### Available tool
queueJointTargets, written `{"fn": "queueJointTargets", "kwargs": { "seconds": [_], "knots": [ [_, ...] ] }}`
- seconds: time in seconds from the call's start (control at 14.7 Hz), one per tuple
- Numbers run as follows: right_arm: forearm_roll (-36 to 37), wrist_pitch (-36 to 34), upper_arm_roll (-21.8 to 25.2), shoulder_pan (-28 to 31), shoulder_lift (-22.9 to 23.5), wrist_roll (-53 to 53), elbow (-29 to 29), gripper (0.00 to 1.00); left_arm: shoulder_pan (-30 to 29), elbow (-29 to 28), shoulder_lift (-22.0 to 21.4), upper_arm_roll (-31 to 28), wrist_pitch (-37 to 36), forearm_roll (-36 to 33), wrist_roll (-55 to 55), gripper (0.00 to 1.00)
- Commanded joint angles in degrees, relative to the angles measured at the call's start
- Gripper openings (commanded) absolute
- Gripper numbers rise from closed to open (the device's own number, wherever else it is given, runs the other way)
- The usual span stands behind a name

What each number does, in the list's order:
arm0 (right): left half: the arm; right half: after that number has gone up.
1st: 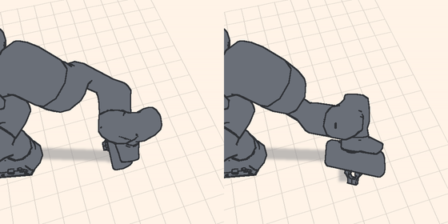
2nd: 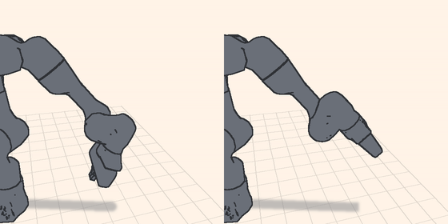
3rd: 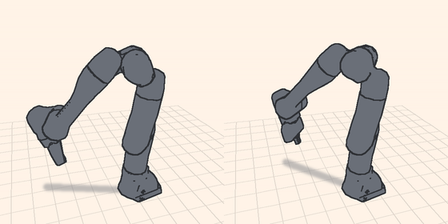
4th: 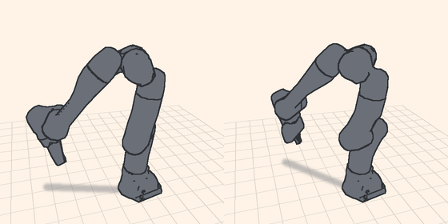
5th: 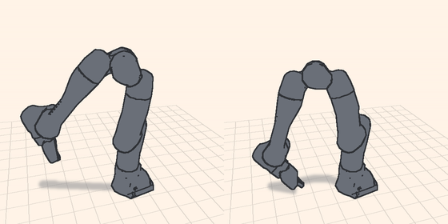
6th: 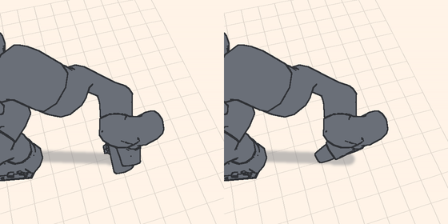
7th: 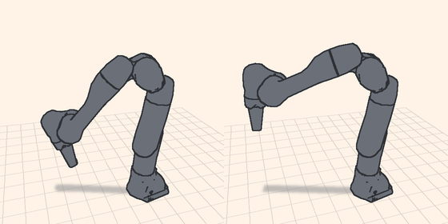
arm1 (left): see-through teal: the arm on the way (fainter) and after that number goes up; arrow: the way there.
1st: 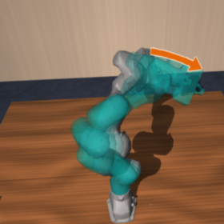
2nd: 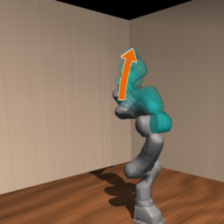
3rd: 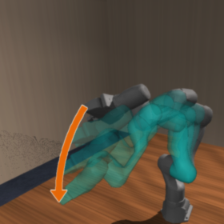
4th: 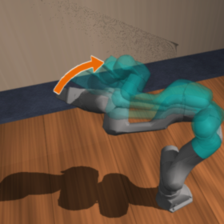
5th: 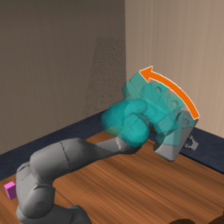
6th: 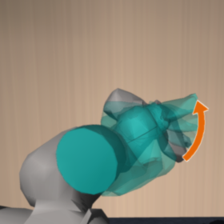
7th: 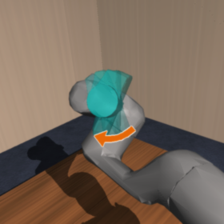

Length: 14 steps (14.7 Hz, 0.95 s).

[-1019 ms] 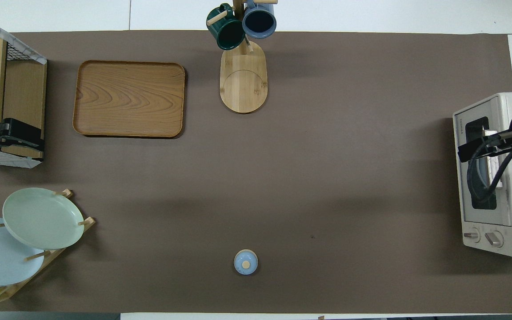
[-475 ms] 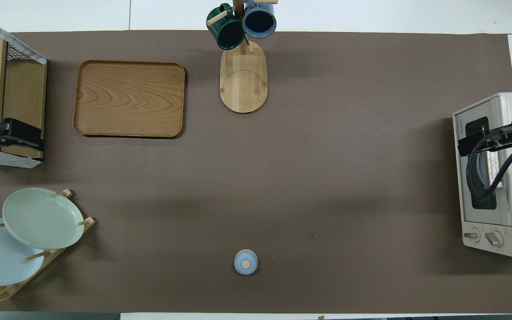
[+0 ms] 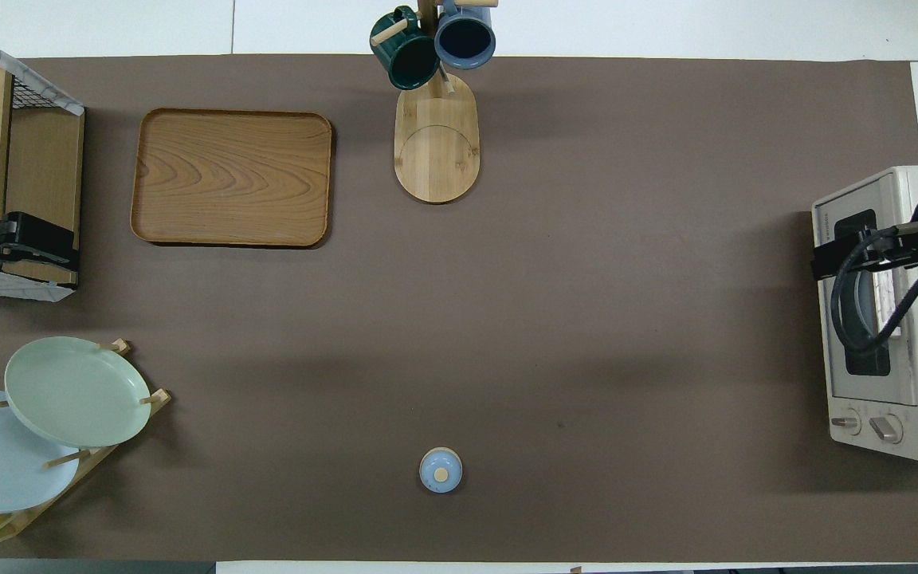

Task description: Put eggplant into oven

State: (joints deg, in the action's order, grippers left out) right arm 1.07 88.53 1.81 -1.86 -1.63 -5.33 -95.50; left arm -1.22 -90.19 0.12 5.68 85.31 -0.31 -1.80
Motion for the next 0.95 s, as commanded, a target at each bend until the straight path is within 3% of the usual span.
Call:
{"fn": "queueJointTargets", "kwargs": {
  "seconds": [0.0,0.88],
  "knots": [
    [-0.7,-1.5,-0.3,0.2,0.7,0.8,1.4,1.0,-0.4,0.0,-0.5,0.3,-0.5,-1.4,0.0,1.0],
    [0.1,-1.9,-0.3,0.5,0.7,0.6,1.5,1.0,-0.4,0.0,-0.5,0.4,-0.5,-1.4,0.0,1.0]
  ]
}}
